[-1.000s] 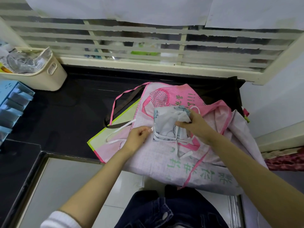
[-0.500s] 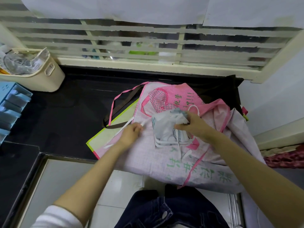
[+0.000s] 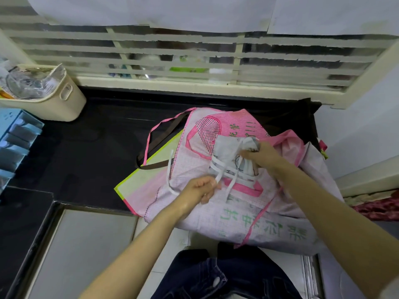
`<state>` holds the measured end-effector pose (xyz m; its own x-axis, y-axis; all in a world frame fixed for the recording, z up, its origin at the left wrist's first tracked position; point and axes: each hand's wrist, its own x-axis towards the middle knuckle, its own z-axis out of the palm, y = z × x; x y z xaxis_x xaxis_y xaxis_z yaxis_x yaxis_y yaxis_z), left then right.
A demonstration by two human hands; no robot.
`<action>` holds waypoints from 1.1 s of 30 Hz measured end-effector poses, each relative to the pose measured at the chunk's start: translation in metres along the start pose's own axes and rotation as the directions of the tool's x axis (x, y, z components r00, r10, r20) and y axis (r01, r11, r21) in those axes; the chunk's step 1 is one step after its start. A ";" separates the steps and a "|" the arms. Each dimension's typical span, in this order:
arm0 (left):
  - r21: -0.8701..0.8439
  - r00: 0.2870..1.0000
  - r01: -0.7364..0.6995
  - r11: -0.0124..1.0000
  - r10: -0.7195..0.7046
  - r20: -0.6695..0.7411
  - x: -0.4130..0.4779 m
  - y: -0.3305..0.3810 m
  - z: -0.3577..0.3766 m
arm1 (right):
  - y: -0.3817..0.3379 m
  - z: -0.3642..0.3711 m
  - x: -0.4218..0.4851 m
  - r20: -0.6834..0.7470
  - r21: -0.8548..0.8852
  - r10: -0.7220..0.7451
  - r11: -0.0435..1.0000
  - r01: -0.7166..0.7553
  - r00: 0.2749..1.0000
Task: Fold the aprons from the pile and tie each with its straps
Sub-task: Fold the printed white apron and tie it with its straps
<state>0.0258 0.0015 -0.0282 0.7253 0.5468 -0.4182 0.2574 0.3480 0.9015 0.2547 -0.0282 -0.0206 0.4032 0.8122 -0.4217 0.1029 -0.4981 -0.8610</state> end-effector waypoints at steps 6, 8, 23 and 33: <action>0.093 0.997 0.076 0.993 -0.076 -0.008 -0.002 -0.024 -0.011 | -0.012 0.012 -0.008 0.078 0.112 -0.010 0.994 0.001 0.997; 0.149 0.997 0.082 0.986 -0.082 -0.002 0.001 -0.025 -0.015 | -0.017 0.016 -0.008 0.104 0.157 -0.022 0.988 0.006 0.994; 0.761 0.879 0.141 0.634 -0.434 0.199 0.036 0.054 -0.059 | -0.024 0.018 -0.032 0.513 -0.066 -0.057 0.992 0.106 0.857; 0.431 0.897 0.263 0.863 -0.383 0.220 0.040 0.068 -0.055 | -0.026 0.009 -0.035 0.482 -0.154 -0.077 0.973 0.171 0.873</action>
<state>0.0375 0.0895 0.0104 0.6928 0.1902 -0.6956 0.6877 0.1161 0.7167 0.2299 -0.0407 0.0139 -0.0937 0.8936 -0.4389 0.3093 -0.3929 -0.8660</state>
